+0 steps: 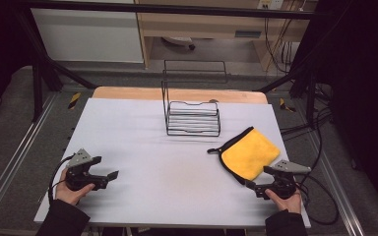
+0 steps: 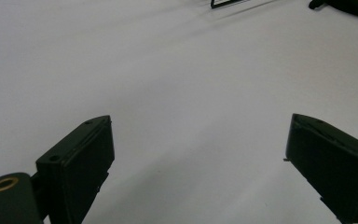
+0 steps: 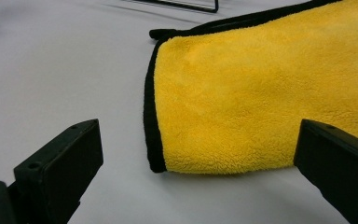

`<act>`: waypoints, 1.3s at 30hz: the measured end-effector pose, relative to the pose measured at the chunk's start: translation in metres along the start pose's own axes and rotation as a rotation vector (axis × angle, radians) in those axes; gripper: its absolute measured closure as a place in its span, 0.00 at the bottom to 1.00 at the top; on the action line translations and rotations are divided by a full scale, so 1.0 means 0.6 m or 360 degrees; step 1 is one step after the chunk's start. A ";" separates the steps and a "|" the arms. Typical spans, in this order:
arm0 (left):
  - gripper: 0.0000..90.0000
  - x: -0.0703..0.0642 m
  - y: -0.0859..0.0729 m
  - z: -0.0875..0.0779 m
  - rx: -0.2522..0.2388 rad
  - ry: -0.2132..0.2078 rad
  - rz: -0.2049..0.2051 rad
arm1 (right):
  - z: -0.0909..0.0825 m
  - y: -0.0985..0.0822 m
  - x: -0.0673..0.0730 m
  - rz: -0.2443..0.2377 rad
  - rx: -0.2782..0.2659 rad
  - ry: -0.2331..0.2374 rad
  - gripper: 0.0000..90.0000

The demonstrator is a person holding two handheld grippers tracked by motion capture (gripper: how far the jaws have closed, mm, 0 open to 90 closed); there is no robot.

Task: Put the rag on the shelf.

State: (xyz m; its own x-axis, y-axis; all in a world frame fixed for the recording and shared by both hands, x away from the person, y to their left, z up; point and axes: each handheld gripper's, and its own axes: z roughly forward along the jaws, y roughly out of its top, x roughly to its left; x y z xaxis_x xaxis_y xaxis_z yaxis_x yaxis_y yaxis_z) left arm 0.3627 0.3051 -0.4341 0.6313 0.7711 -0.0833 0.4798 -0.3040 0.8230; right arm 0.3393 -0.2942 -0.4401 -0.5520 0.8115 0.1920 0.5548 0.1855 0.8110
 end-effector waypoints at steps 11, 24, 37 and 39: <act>0.08 -0.001 -0.003 0.002 0.0019 0.0012 0.0021 | 0.003 0.004 0.007 -0.0022 0.0016 -0.0021 0.02; 0.09 -0.002 -0.002 0.003 0.0025 0.0018 0.0027 | 0.027 0.032 0.028 -0.0097 0.0024 -0.0085 0.02; 0.09 -0.002 -0.003 0.004 0.0035 0.0029 0.0039 | 0.101 0.077 0.055 -0.0203 0.0142 -0.0145 0.16; 0.09 -0.002 -0.003 0.004 0.0037 0.0029 0.0042 | 0.116 0.084 0.055 -0.0212 0.0166 -0.0160 0.19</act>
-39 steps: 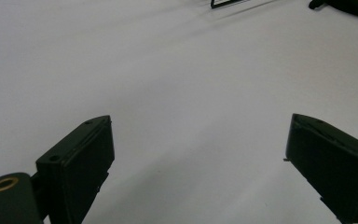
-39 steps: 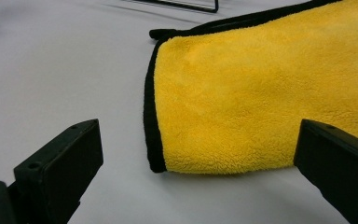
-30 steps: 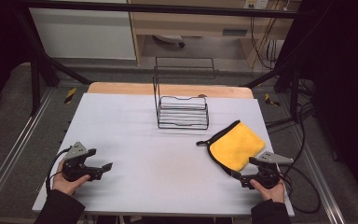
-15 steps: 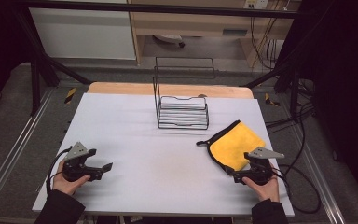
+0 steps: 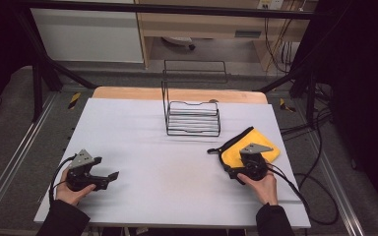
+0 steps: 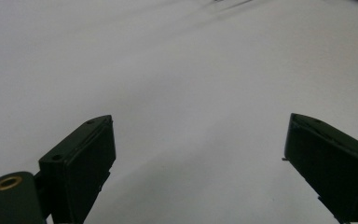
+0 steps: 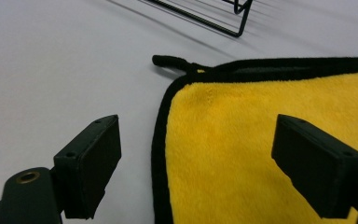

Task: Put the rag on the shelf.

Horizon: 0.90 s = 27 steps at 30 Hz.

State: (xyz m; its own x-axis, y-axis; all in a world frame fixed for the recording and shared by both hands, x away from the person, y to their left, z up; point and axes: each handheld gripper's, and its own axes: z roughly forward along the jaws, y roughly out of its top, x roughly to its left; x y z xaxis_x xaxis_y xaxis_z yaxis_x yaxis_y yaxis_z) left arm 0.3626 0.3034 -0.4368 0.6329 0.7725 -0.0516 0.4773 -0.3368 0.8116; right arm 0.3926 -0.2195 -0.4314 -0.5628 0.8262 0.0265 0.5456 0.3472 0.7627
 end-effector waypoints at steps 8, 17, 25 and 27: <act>0.10 -0.001 0.000 0.002 0.0011 -0.0003 0.0012 | 0.048 0.023 -0.003 -0.0026 0.0056 -0.0016 0.42; 0.10 0.000 0.000 0.003 0.0017 -0.0002 0.0020 | 0.077 0.038 -0.001 -0.0041 0.0115 -0.0036 0.59; 0.10 0.000 0.000 0.003 0.0015 0.0001 0.0018 | 0.079 0.035 0.004 -0.0104 0.0126 -0.0095 0.60; 0.11 0.000 0.000 0.003 0.0015 0.0002 0.0017 | 0.079 0.034 0.006 -0.0129 0.0126 -0.0110 0.61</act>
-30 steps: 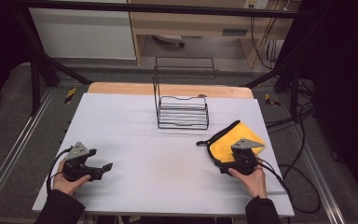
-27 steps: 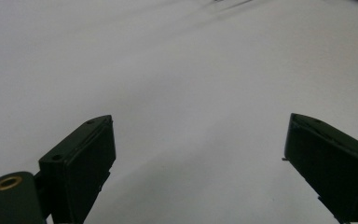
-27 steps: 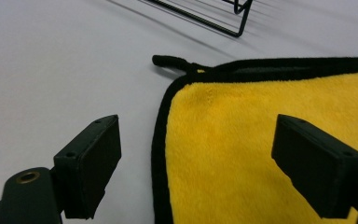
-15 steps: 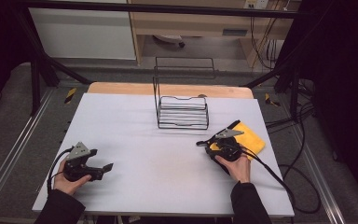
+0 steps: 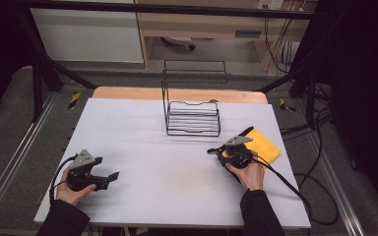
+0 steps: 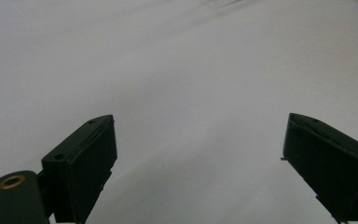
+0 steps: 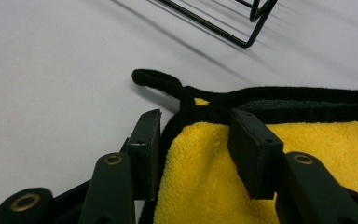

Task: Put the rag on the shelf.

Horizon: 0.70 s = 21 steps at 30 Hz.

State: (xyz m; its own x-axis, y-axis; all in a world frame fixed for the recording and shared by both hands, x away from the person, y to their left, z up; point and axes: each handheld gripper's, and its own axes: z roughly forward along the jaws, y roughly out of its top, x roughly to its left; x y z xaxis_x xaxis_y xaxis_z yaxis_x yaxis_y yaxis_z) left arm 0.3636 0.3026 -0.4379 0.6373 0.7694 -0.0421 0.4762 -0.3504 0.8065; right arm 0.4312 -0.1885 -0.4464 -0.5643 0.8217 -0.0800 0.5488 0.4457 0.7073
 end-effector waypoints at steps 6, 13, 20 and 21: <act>0.11 0.000 0.000 0.000 0.0004 0.0000 0.0001 | 0.003 0.005 0.015 -0.0169 0.0067 -0.0093 0.63; 0.11 0.001 -0.001 -0.001 0.0007 -0.0003 0.0001 | 0.004 0.009 0.018 -0.0137 0.0100 -0.0131 0.69; 0.11 0.000 0.000 -0.001 0.0004 -0.0005 -0.0003 | 0.004 0.007 0.021 -0.0129 0.0102 -0.0172 0.80; 0.11 0.000 0.000 -0.001 0.0004 -0.0006 -0.0003 | 0.004 0.008 0.021 -0.0126 0.0104 -0.0176 0.81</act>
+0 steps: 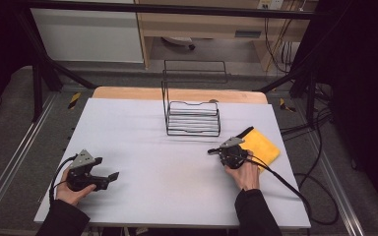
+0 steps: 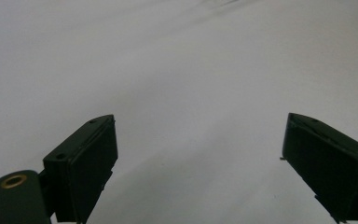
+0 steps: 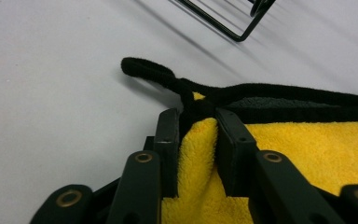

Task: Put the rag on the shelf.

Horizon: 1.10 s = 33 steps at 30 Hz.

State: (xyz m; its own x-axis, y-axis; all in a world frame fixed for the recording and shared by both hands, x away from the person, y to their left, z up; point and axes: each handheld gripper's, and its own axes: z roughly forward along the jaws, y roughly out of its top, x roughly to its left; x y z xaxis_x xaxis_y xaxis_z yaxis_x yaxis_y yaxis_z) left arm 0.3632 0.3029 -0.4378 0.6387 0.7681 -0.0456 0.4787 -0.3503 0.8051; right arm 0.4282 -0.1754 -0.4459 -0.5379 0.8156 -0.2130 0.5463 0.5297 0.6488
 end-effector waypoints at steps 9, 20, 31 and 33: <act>0.11 0.000 0.000 0.000 0.0000 0.0000 0.0001 | -0.003 0.000 -0.005 0.0111 -0.0004 0.0014 0.88; 0.12 0.000 0.001 0.000 0.0000 0.0001 0.0003 | -0.029 0.002 -0.025 0.0230 -0.0097 0.0146 0.90; 0.12 -0.001 0.001 0.002 0.0009 0.0002 0.0006 | -0.072 0.005 0.009 0.0191 -0.0169 0.0315 0.90; 0.12 0.000 0.001 0.001 0.0008 0.0003 0.0006 | -0.076 0.010 0.025 0.0157 -0.0174 0.0352 0.89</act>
State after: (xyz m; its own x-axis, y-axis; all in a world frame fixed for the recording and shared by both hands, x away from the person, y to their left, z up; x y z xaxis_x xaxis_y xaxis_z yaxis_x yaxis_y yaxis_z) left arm 0.3639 0.3021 -0.4378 0.6394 0.7677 -0.0417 0.4793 -0.3557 0.8023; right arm 0.3941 -0.1706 -0.4116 -0.6191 0.7852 0.0124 0.5370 0.4118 0.7363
